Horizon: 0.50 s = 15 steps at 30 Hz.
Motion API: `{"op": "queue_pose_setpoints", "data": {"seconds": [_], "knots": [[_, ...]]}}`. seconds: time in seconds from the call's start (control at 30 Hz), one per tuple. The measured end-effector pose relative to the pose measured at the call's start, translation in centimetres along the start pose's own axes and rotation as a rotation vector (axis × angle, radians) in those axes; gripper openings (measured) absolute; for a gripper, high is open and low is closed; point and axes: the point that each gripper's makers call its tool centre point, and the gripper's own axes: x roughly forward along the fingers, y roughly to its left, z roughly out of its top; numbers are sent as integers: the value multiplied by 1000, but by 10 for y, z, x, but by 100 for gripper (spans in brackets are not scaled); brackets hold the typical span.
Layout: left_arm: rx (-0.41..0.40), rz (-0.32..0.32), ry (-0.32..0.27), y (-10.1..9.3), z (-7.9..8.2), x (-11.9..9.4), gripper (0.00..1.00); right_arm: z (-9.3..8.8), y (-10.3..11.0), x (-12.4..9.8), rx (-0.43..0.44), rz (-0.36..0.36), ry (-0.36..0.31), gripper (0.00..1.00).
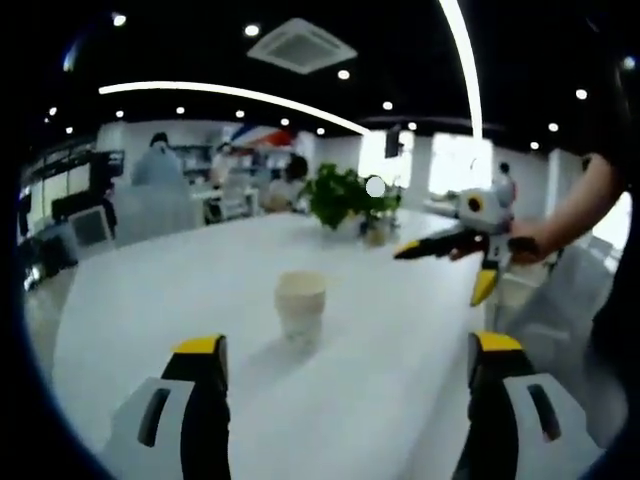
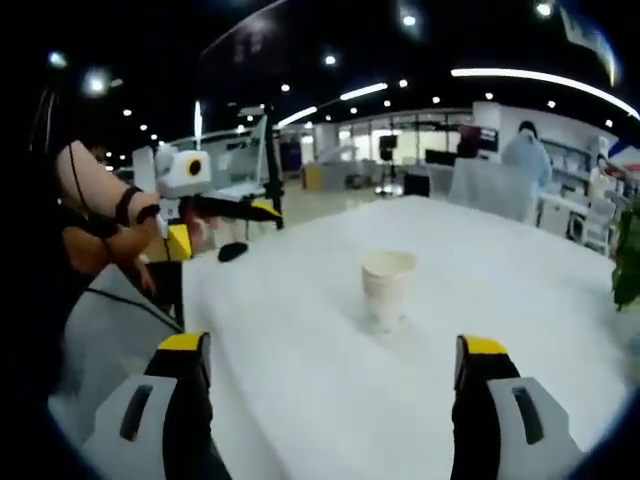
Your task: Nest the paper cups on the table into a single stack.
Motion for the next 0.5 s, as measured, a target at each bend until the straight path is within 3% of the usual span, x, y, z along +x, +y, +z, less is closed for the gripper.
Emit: {"op": "queue_pose_setpoints", "data": {"seconds": [0.23, 0.5], "knots": [[0, 31, 4, 4, 0, -5, 98, -11, -1, -8, 24, -29, 18, 100], [11, 31, 24, 3, -4, -7, 98, -11, -3, -12, 23, -38, 21, 100]]}}
